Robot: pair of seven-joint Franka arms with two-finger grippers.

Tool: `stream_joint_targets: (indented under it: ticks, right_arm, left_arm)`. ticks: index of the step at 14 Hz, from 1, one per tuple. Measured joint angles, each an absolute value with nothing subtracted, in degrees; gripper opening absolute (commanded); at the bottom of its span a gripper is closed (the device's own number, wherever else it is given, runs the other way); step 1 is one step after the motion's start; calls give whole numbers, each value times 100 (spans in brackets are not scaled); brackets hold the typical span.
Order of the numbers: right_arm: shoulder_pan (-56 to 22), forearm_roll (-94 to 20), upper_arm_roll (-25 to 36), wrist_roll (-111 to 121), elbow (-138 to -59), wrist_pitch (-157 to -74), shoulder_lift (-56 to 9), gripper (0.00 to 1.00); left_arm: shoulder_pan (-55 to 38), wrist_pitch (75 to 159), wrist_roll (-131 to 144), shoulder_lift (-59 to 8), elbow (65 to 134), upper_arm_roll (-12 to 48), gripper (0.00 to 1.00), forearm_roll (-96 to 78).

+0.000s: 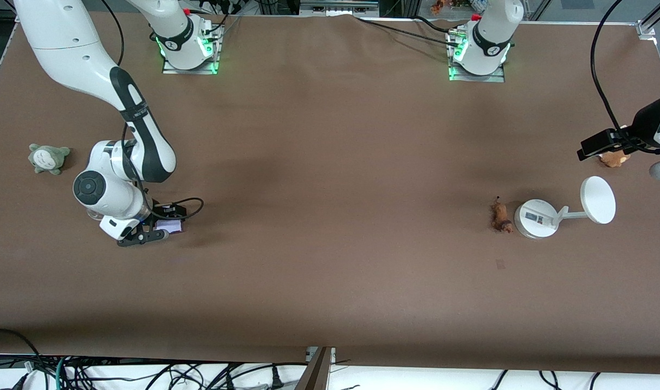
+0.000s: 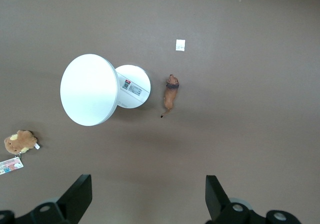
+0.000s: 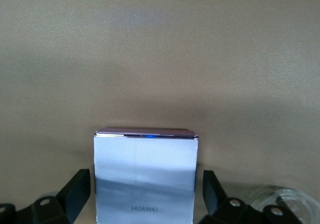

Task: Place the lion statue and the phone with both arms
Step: 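Carry the white phone with the right gripper toward the plastic cup, then lower the phone beside the cup and open the right gripper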

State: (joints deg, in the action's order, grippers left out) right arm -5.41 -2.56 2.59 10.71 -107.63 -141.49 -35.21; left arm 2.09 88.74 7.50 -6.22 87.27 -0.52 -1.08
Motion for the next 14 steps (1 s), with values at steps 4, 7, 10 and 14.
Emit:
stream_joint_targets:
  ticks: [4,7,10,14]
  right_arm:
    - [-541,-256,259,1071,-10726,-14131,-3410,99]
    - [-541,-256,257,1071,-10682,-13654,-3051,99]
    - [-540,-256,257,1007,-10458,-12488,-2469,99]
    - [-542,-256,244,686,-9461,-10174,-1857,99]
  left_arm:
    - [209,8874,750,-623,8720,-52,100,-108]
    - [209,8874,750,-626,8719,-52,100,-108]
    - [209,8874,750,-627,8717,-53,100,-108]
    - [209,8874,750,-628,8716,-53,100,-108]
